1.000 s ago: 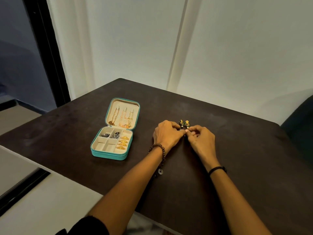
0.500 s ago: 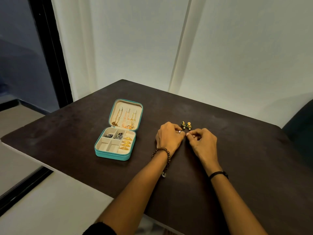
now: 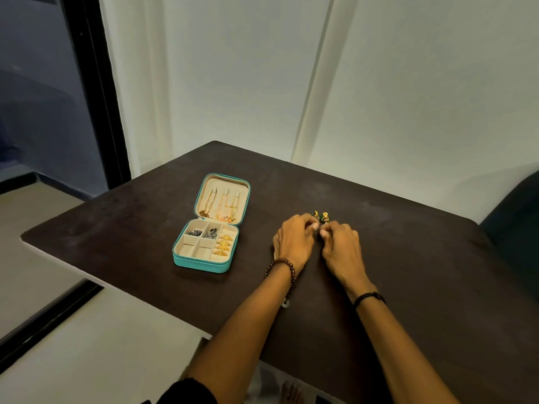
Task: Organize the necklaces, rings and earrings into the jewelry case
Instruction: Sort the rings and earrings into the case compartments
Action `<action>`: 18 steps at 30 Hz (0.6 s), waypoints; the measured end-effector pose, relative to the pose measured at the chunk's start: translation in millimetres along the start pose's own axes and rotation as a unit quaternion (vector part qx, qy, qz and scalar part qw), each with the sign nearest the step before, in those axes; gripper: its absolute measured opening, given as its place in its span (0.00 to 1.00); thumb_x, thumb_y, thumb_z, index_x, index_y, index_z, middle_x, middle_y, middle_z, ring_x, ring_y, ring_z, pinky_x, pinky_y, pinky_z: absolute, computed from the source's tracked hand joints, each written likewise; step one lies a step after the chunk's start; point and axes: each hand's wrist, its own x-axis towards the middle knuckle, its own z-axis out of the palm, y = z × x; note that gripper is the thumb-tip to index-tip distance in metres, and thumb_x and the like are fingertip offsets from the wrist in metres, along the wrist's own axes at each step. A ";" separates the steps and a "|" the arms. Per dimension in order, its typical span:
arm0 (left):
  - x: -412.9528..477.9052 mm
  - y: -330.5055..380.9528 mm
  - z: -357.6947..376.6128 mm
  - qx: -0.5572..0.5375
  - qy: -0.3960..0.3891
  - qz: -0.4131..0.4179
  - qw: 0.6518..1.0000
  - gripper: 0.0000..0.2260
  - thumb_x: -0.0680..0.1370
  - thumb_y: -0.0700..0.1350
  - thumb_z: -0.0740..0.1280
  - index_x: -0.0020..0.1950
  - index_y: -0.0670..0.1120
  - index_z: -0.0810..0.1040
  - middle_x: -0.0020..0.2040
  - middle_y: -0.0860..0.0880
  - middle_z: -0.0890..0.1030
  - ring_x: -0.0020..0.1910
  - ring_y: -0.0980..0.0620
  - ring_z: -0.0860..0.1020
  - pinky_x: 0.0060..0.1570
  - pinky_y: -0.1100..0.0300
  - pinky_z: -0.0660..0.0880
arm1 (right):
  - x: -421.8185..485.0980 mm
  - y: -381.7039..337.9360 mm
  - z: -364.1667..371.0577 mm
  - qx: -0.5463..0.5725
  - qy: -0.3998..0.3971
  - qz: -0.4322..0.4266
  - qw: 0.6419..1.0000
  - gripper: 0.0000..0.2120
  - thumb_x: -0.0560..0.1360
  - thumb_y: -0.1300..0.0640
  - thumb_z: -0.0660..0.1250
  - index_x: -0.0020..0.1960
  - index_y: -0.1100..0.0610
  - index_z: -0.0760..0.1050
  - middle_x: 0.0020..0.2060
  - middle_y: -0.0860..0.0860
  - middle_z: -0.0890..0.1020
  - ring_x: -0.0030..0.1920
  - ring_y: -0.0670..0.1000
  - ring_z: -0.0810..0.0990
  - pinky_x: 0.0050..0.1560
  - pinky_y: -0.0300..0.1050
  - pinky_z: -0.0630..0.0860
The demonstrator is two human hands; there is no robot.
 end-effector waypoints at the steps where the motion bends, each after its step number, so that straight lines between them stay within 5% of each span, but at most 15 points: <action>1: -2.4 0.4 -0.8 -0.020 0.000 -0.008 1.000 0.08 0.82 0.48 0.64 0.58 0.55 0.81 0.52 0.51 0.83 0.54 0.48 0.81 0.48 0.54 0.76 | -3.1 -0.6 -0.9 0.024 -0.003 0.004 1.000 0.08 0.84 0.60 0.58 0.55 0.59 0.76 0.49 0.58 0.76 0.52 0.59 0.72 0.47 0.46 0.63; 7: -25.1 6.7 -5.4 -0.099 0.004 -0.032 0.995 0.08 0.80 0.51 0.67 0.58 0.58 0.83 0.47 0.56 0.85 0.47 0.58 0.82 0.46 0.60 0.77 | -26.4 -10.4 -10.2 0.128 0.014 0.013 0.992 0.09 0.85 0.57 0.56 0.55 0.58 0.73 0.48 0.56 0.74 0.49 0.52 0.72 0.42 0.41 0.61; 13: -56.6 13.0 -15.9 -0.198 0.011 -0.034 0.980 0.09 0.77 0.51 0.71 0.57 0.56 0.85 0.48 0.57 0.86 0.46 0.65 0.81 0.49 0.66 0.78 | -58.0 -21.4 -22.0 0.185 0.047 0.030 0.981 0.09 0.85 0.54 0.57 0.52 0.56 0.75 0.44 0.51 0.80 0.44 0.50 0.78 0.42 0.44 0.71; 18: -86.4 14.9 -24.3 -0.236 0.001 -0.039 0.971 0.09 0.77 0.47 0.72 0.56 0.53 0.86 0.50 0.57 0.86 0.46 0.69 0.80 0.48 0.76 0.74 | -90.3 -31.2 -34.8 0.231 0.059 0.069 0.969 0.05 0.83 0.56 0.63 0.53 0.53 0.78 0.45 0.44 0.82 0.46 0.40 0.80 0.42 0.30 0.74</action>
